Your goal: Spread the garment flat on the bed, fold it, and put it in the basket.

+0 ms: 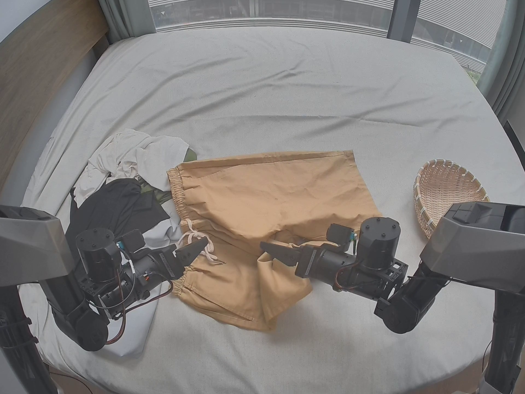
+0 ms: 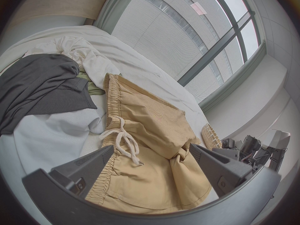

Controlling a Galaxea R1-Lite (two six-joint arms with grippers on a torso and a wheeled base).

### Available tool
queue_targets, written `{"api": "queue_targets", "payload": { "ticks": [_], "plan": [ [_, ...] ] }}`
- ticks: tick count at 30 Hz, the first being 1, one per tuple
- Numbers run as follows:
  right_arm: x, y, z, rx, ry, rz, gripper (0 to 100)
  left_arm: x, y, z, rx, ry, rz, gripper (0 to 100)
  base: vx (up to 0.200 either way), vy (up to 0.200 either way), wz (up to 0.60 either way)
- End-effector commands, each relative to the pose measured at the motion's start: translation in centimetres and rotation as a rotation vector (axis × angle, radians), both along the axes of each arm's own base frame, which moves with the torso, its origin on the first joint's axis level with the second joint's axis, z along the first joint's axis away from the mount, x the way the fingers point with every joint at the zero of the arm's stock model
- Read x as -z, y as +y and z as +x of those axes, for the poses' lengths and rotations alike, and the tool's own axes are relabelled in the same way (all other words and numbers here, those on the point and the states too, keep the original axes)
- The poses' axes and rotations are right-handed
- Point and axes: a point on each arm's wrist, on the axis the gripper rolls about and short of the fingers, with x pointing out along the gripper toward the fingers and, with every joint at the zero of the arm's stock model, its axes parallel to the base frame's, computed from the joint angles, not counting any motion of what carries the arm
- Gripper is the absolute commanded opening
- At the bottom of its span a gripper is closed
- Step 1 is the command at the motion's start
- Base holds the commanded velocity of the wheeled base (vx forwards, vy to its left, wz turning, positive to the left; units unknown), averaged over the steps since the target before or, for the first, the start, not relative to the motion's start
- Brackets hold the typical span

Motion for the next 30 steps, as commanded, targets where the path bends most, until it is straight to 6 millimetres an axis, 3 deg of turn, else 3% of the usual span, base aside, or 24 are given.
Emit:
{"api": "queue_targets", "payload": {
  "ticks": [1, 6, 9, 17, 24, 28, 30],
  "plan": [
    [-1.5, 0.4, -0.2, -0.01, -0.026, 0.029, 100, 0.1, 0.2, 0.0, -0.007, 0.007, 0.0, 100, 0.0, 0.0, 0.0],
    [-0.1, -0.7, -0.8, 0.009, 0.027, -0.028, 100, 0.1, 0.3, 0.1, -0.01, 0.005, 0.0, 100, 0.0, 0.0, 0.0],
    [1.3, -3.0, -2.0, 0.037, 0.053, -0.098, 100, 0.2, 0.3, 0.0, -0.01, 0.011, 0.002, 100, 0.0, 0.0, 0.0],
    [2.8, -5.6, -5.3, 0.041, 0.064, -0.148, 100, 0.4, 0.5, -0.3, -0.012, 0.024, 0.006, 100, 0.0, 0.0, 0.0],
    [4.1, -6.7, -7.1, 0.054, 0.12, -0.211, 100, 0.4, 0.5, -0.4, -0.012, 0.026, 0.006, 100, 0.0, 0.0, 0.0],
    [4.2, -6.6, -7.2, 0.046, 0.107, -0.233, 100, 0.5, 0.6, -0.6, -0.013, 0.031, 0.009, 100, 0.0, 0.0, 0.0],
    [5.2, -6.6, -7.2, 0.056, 0.119, -0.269, 100, 0.5, 0.7, -0.7, -0.017, 0.037, 0.01, 100, 0.0, 0.0, 0.0]
  ]
}}
